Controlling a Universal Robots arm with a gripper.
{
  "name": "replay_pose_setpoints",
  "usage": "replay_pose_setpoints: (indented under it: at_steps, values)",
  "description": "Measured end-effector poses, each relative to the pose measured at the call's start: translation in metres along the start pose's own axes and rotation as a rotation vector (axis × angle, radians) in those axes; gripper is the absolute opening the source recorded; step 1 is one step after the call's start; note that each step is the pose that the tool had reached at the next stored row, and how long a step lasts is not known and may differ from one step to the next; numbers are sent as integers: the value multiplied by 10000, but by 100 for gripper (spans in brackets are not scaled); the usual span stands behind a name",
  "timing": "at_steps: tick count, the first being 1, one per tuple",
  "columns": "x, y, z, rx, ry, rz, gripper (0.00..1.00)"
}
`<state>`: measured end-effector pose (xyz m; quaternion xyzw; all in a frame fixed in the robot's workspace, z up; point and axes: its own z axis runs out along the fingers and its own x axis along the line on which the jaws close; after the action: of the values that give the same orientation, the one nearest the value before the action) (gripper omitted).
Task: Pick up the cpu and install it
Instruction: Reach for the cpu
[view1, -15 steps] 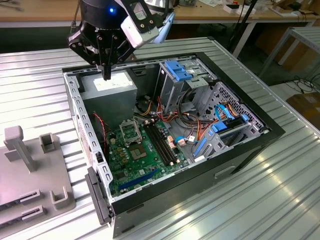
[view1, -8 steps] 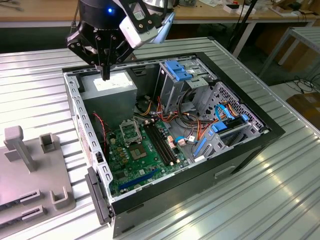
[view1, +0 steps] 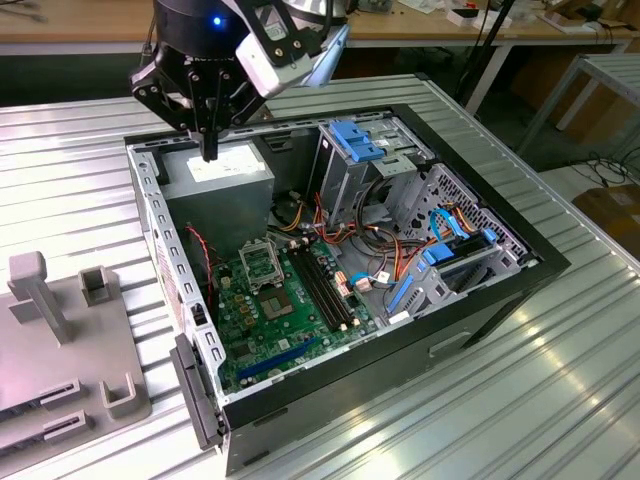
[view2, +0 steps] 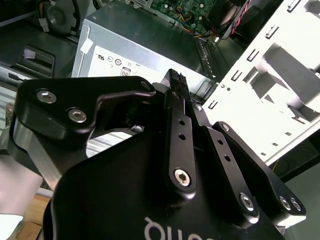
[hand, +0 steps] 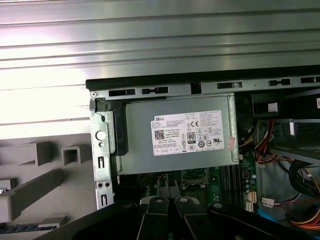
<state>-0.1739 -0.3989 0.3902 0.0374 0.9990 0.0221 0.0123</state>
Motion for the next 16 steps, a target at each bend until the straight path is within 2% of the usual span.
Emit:
replay_pose_setpoints:
  at_steps: [16]
  values:
    - [42, -3, 3, 0, 0, 1, 11]
